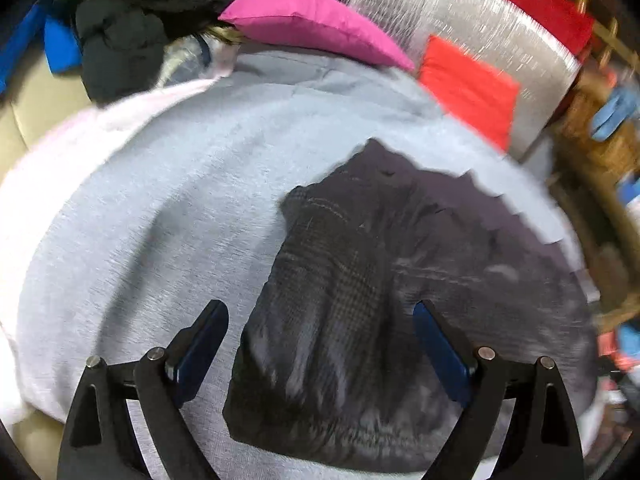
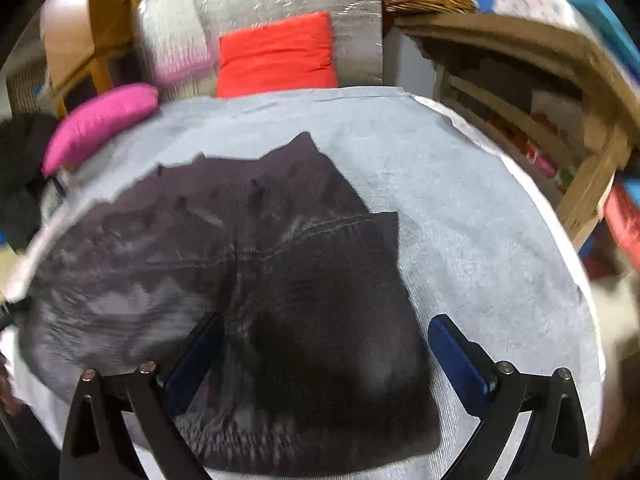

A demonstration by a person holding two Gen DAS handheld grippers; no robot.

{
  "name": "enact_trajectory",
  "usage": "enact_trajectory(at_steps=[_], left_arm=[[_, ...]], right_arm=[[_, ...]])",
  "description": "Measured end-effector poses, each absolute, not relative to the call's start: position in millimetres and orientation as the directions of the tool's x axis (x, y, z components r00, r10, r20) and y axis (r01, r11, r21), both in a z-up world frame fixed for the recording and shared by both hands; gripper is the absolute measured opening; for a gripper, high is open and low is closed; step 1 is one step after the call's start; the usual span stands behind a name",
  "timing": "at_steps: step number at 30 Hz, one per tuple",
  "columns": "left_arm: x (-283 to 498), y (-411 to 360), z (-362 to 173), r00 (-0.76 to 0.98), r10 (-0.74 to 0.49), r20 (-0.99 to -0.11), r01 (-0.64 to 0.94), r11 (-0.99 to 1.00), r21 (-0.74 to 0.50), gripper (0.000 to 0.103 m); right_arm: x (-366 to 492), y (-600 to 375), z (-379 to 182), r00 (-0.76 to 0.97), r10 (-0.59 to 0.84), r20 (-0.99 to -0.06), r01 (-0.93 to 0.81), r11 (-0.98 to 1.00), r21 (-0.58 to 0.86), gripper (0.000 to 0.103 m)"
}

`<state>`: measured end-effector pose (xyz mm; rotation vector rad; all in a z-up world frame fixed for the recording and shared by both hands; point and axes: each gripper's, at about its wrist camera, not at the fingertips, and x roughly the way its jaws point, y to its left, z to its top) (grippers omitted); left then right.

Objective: Fold large clothes

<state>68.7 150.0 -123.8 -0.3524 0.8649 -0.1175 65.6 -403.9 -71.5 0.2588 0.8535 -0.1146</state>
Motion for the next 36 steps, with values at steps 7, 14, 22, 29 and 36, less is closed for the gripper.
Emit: enact_trajectory(at_steps=[7,14,22,29,36], left_arm=[[65,169,-148,0.541,-0.481,-0.690,0.028,0.830,-0.556,0.093],[63,170,-158,0.518,-0.481,-0.707,0.019,0.833,-0.553,0.049],[62,165,-148,0.532,-0.412,-0.740,0.004,0.875,-0.484,0.051],[28,190,-118,0.649,-0.372,-0.663,-0.024,0.861,-0.507,0.073],[4,202,-141,0.653,-0.420,-0.631,-0.188,0.717,-0.672,0.074]], right_arm=[[61,-444,-102,0.585,0.369,-0.722,0.143,0.830,0.540,0.102],[41,-454,-108,0.587,0.383,-0.713,0.161,0.808,0.566,0.032],[41,-443,-112,0.573,0.314,-0.757,0.190,0.848,0.495,0.038],[9,-472,-97,0.663,0.320,-0.677,0.256,0.753,0.606,0.070],[-26,-476,-124,0.745,0.424,-0.515,0.328,0.439,0.836,0.070]])
